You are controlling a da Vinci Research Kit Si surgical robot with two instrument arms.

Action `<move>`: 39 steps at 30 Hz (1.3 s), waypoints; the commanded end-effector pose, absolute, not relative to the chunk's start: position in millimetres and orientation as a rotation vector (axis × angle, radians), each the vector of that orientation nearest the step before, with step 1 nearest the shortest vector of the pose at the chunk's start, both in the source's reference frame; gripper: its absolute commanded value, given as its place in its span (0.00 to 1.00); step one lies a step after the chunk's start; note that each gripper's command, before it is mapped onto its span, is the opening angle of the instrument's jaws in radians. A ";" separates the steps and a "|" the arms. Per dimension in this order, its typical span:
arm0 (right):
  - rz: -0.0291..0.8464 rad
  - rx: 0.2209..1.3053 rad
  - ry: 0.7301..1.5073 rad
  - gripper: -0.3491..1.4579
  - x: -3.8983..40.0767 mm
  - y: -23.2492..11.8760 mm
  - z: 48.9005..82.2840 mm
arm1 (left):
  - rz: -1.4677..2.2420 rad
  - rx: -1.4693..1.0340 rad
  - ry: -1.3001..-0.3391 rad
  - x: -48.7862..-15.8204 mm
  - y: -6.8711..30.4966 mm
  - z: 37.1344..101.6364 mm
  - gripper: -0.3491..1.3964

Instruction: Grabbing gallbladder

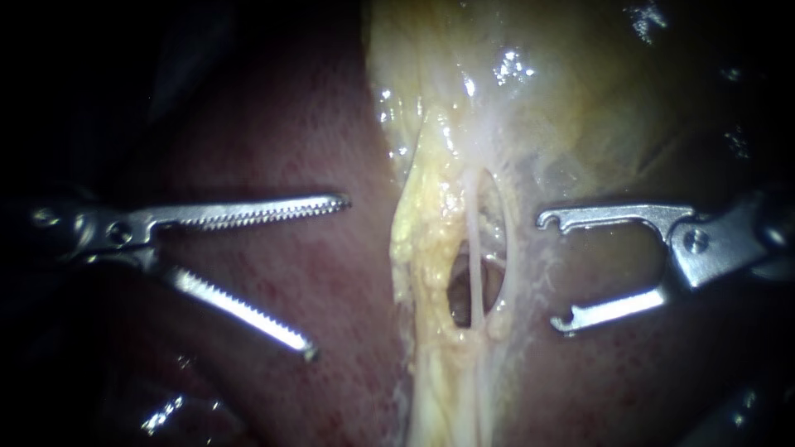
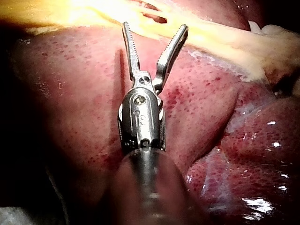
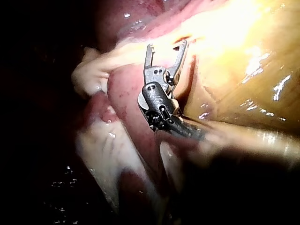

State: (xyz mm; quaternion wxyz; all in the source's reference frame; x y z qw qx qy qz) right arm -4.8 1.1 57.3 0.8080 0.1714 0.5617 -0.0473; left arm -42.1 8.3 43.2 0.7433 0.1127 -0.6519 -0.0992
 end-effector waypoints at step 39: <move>-0.097 0.373 1.201 0.53 -4.9 1.3 57.3 | -0.660 0.308 -1.205 -45.9 12.7 44.8 0.36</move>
